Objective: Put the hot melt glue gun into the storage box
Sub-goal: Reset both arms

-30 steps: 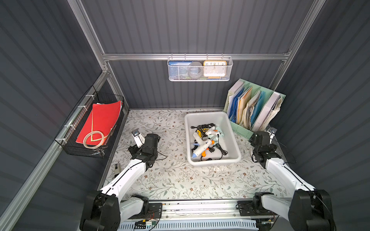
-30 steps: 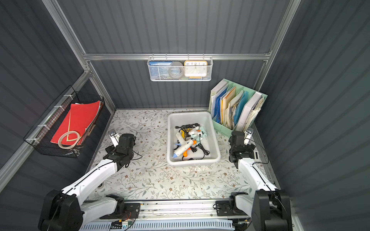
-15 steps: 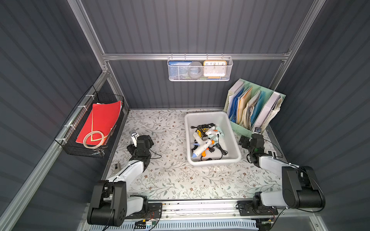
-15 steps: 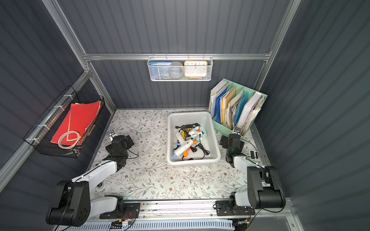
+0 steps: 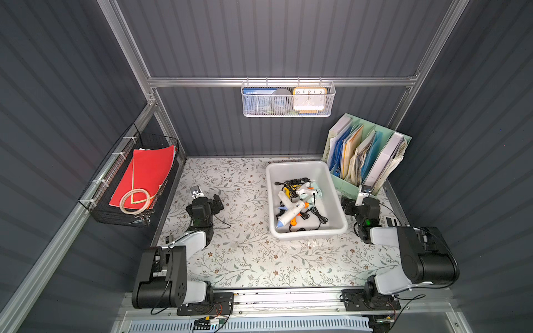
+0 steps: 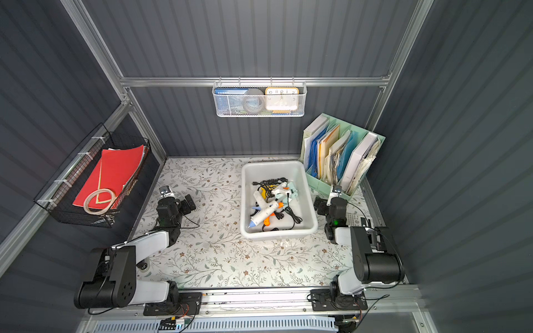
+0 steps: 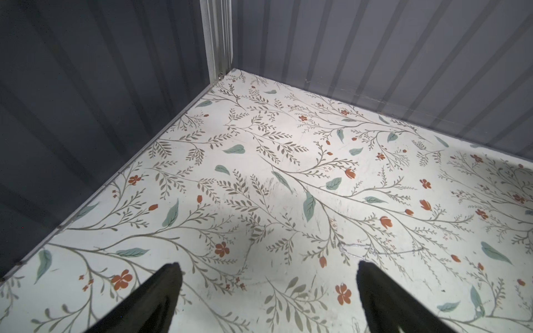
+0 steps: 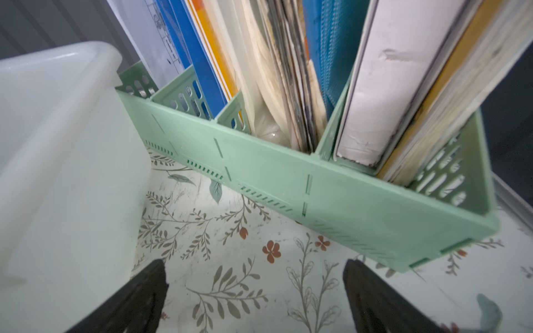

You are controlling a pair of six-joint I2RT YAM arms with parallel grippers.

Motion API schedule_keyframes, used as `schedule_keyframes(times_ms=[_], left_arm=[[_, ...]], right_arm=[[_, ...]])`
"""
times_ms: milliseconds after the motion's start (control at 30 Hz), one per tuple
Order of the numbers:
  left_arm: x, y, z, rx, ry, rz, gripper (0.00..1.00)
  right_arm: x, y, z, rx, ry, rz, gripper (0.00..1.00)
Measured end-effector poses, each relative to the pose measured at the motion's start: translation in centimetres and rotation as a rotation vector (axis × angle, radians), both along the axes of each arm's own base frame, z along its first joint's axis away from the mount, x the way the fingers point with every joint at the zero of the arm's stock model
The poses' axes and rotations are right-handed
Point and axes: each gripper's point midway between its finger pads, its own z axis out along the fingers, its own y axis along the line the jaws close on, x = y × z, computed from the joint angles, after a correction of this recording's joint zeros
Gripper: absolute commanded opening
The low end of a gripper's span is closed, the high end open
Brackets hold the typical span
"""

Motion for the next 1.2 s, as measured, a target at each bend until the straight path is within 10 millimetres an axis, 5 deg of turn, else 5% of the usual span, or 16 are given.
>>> schedule_keyframes(times_ms=[800,1200], left_arm=[[1.6,-2.1,-6.7,0.058,0.074,-0.169,1.00],[2.3,-0.3,-5.9,0.046,0.050,-0.127,1.00]], right_arm=[[0.1,0.0,0.9,-0.004,-0.066,0.008,0.99],[0.1,0.1,0.9,-0.001,-0.067,0.016,0.99]])
